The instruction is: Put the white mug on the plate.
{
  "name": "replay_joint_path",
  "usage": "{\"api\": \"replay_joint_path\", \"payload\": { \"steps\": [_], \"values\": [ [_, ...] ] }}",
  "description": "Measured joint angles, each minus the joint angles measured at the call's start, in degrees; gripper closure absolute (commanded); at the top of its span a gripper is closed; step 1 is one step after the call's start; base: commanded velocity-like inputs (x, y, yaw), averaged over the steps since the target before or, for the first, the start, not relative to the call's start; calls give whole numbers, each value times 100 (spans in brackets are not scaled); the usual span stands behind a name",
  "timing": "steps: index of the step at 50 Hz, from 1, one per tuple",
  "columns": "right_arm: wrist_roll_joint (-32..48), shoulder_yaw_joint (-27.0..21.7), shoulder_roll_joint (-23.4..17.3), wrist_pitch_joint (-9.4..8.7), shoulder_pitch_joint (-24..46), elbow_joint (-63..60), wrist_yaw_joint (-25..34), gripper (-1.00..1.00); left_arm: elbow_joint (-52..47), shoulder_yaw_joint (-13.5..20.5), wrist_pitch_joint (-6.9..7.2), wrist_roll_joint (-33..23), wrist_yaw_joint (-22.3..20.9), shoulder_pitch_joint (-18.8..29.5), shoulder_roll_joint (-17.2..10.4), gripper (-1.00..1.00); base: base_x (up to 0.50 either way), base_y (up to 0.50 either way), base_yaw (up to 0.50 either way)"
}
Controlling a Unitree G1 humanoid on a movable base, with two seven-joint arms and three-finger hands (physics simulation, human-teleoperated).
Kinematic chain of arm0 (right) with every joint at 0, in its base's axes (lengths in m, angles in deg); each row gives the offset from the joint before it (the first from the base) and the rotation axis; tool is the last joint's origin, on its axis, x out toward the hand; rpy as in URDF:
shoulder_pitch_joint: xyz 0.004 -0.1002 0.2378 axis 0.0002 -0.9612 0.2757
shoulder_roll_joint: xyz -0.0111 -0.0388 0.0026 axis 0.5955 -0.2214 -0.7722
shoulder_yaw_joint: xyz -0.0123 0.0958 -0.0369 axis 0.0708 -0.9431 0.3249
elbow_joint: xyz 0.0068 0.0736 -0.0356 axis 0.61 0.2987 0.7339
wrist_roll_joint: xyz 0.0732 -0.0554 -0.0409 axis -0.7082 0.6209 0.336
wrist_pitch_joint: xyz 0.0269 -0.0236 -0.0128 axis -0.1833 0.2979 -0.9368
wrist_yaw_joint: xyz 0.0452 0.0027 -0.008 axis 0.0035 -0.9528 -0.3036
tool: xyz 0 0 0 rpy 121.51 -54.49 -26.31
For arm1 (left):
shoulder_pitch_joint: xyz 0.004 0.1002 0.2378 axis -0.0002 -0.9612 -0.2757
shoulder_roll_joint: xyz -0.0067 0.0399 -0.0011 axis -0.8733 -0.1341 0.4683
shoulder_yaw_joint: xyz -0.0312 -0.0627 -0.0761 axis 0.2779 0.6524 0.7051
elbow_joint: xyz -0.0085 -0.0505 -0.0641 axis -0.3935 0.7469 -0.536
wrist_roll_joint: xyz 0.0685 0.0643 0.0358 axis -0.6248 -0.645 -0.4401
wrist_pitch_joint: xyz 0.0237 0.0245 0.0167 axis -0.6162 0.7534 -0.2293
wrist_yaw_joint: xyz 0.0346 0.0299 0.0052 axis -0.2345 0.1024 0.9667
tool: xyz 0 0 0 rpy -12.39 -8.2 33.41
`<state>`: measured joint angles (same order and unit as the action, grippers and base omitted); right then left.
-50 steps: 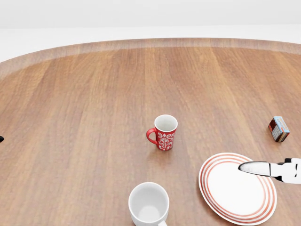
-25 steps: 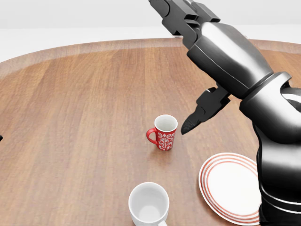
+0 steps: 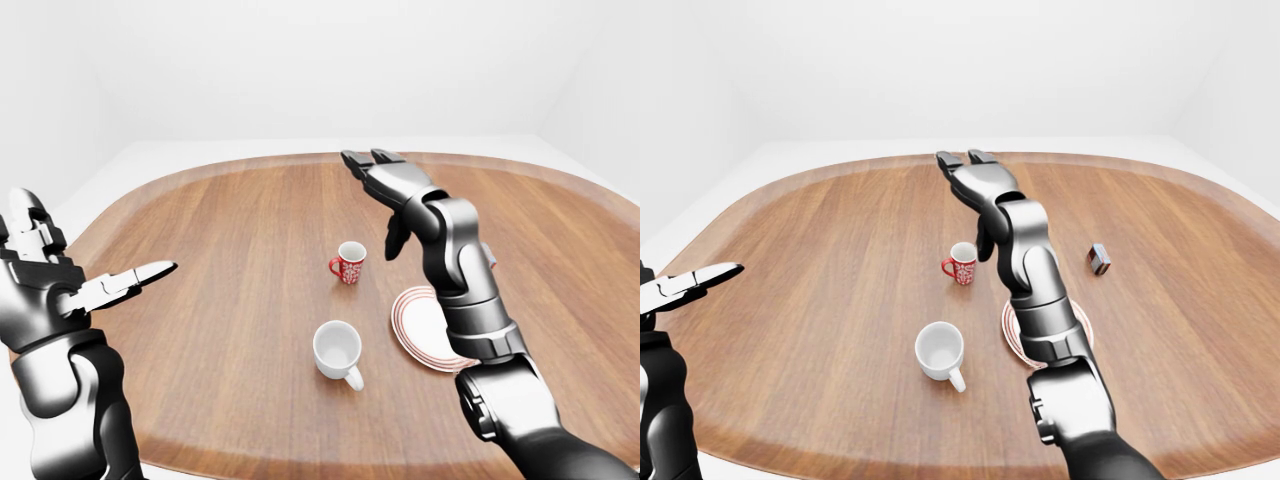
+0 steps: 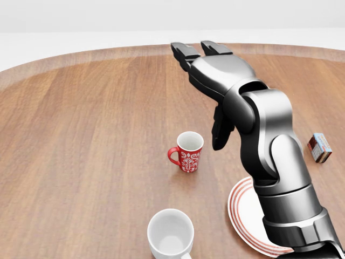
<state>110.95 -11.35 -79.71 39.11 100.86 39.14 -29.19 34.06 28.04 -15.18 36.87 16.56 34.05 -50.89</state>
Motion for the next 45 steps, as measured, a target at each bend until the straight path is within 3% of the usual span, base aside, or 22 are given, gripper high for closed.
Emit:
{"api": "replay_joint_path", "payload": {
  "steps": [9, 26, 36, 45],
  "values": [
    [-42, 816, -310, 0, -511, -106, 0, -100, 1, -3, 0, -3, -1, -8, 5, -100, 0, 0, 0],
    [-878, 2777, -1326, 0, -1148, -1060, 0, -100, 55, -16, 0, -20, -9, -27, 21, -100, 0, 0, 0],
    [-1190, 3703, -1575, 0, -1347, -1738, 0, -100, 67, -18, 0, -20, -13, -35, 29, -100, 0, 0, 0],
    [-1244, 4093, -1596, 0, -1483, -1999, 0, -100, 60, -18, 0, -16, -15, -42, 33, -100, 0, 0, 0]
  ]
}}
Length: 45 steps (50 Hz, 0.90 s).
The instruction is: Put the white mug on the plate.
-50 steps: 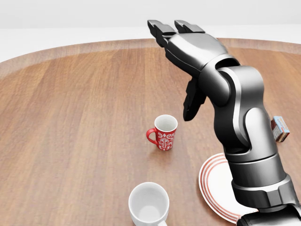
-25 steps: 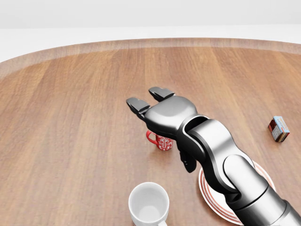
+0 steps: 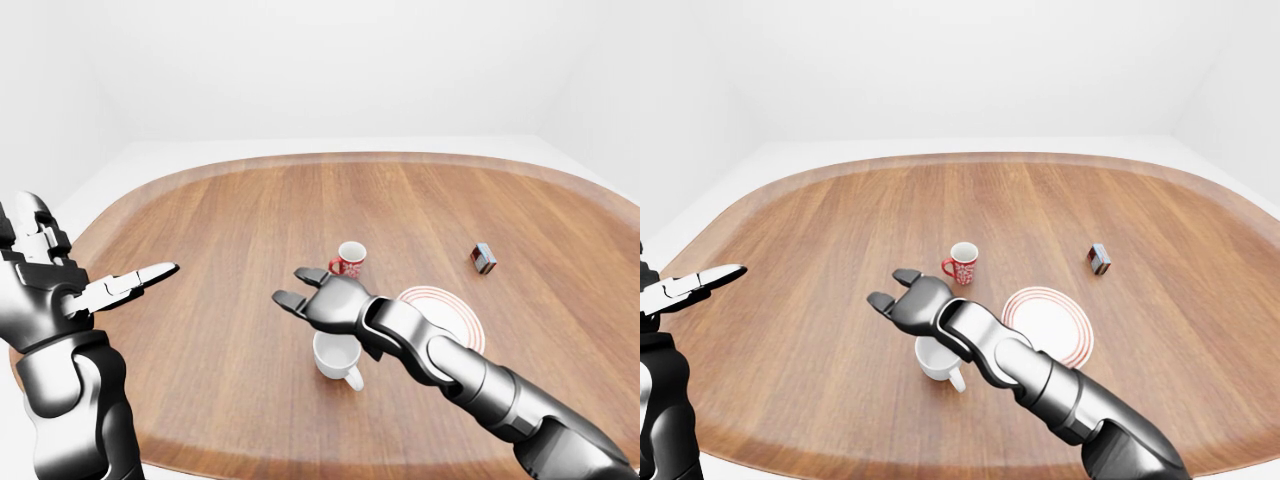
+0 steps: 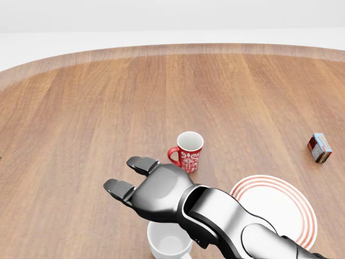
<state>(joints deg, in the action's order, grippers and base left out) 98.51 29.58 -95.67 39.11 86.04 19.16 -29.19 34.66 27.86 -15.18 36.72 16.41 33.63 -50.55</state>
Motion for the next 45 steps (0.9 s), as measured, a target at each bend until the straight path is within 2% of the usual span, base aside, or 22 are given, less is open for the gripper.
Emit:
{"api": "replay_joint_path", "payload": {
  "steps": [12, 45],
  "values": [
    [214, -17, 240, 0, -202, 112, 0, -100, -19, -4, 0, 1, 1, -2, 6, -100, 0, 0, 0],
    [1304, -904, 1201, 0, -926, 888, 0, -100, -23, -29, 0, -10, -3, -11, 25, -100, 0, 0, 0]
  ]
}}
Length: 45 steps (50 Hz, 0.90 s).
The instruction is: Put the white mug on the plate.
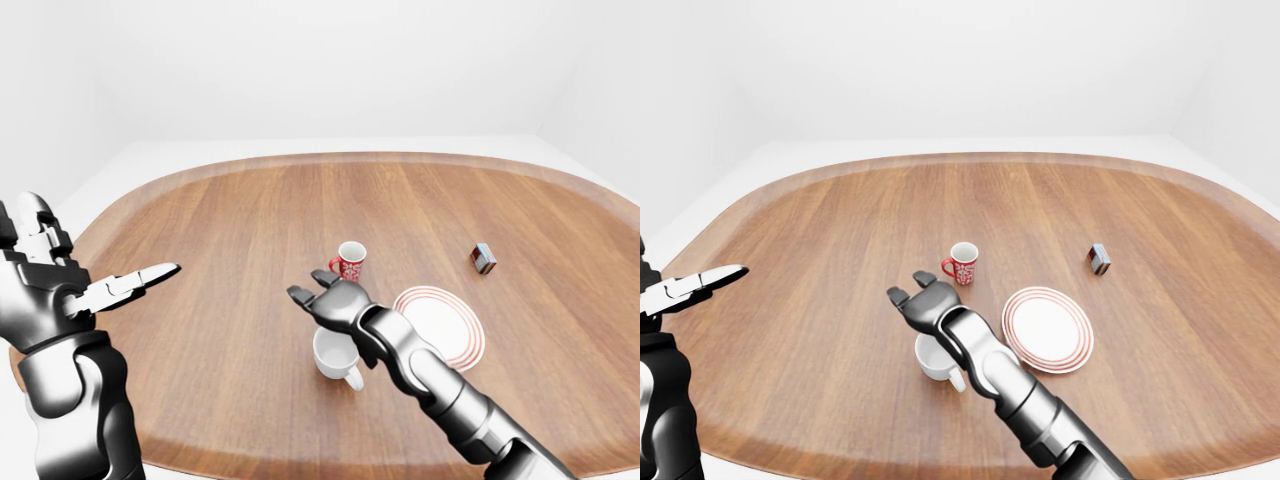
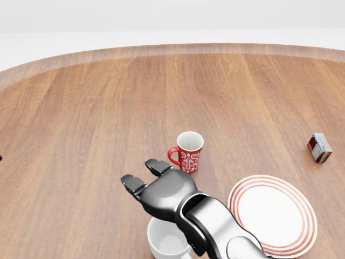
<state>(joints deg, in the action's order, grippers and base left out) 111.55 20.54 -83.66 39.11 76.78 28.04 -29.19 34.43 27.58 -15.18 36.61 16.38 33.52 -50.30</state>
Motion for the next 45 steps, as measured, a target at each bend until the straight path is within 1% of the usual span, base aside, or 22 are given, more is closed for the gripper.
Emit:
{"api": "replay_joint_path", "payload": {
  "steps": [10, 23, 29, 33, 38, 45],
  "values": [
    [275, -140, 247, 0, -181, 133, 0, -100, -5, 1, 0, 1, -4, -10, 7, -100, 0, 0, 0],
    [449, -190, 392, 0, -296, 212, 0, -100, -13, 4, 0, 5, -7, -15, 11, -100, 0, 0, 0],
    [598, -298, 538, 0, -370, 297, 0, -100, -5, 7, 0, 12, -5, -9, 7, -100, 0, 0, 0],
    [758, -460, 692, 0, -435, 388, 0, -100, 3, 1, 0, 11, -4, -5, 5, -100, 0, 0, 0],
    [1068, -800, 985, 6, -541, 533, 0, -100, 17, -1, 0, 13, -2, 2, 1, -100, 0, 0, 0],
    [1504, -1287, 1388, 149, -687, 694, 0, -100, 30, -10, 0, 12, 1, 4, 0, -100, 0, 0, 0]
  ]
}}
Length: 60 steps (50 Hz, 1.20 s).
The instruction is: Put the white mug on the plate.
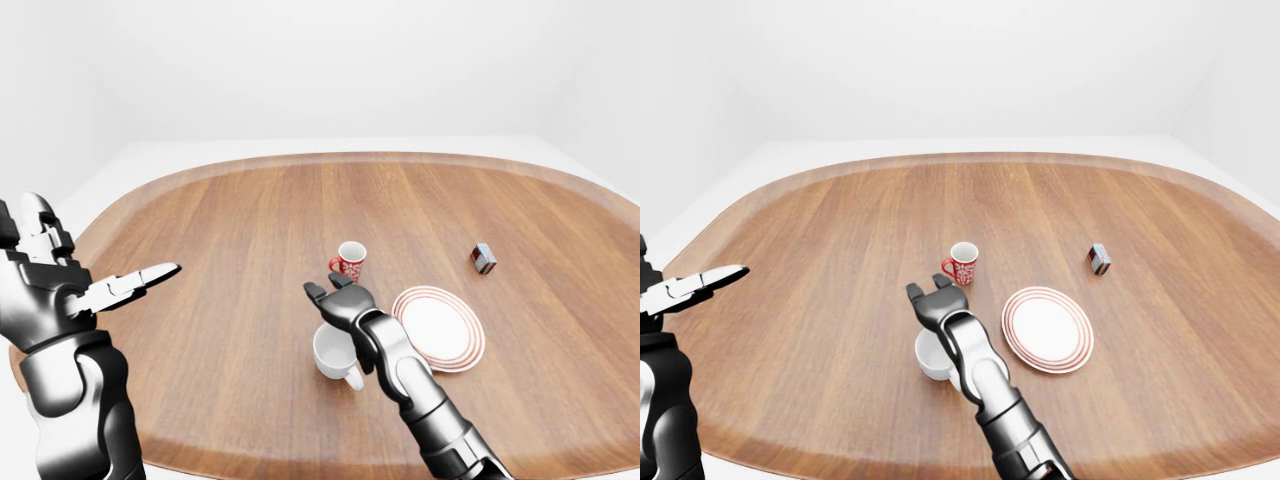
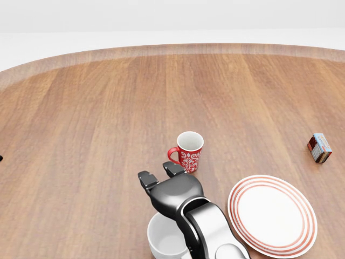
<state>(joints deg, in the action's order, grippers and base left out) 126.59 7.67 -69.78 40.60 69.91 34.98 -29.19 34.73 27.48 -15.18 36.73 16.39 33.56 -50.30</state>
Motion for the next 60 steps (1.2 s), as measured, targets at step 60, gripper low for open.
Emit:
{"api": "replay_joint_path", "payload": {
  "steps": [60],
  "values": [
    [613, -318, 878, 279, -265, 651, 0, -100, -13, -22, 0, -8, -12, -23, 31, -100, 0, 0, 0]
  ]
}}
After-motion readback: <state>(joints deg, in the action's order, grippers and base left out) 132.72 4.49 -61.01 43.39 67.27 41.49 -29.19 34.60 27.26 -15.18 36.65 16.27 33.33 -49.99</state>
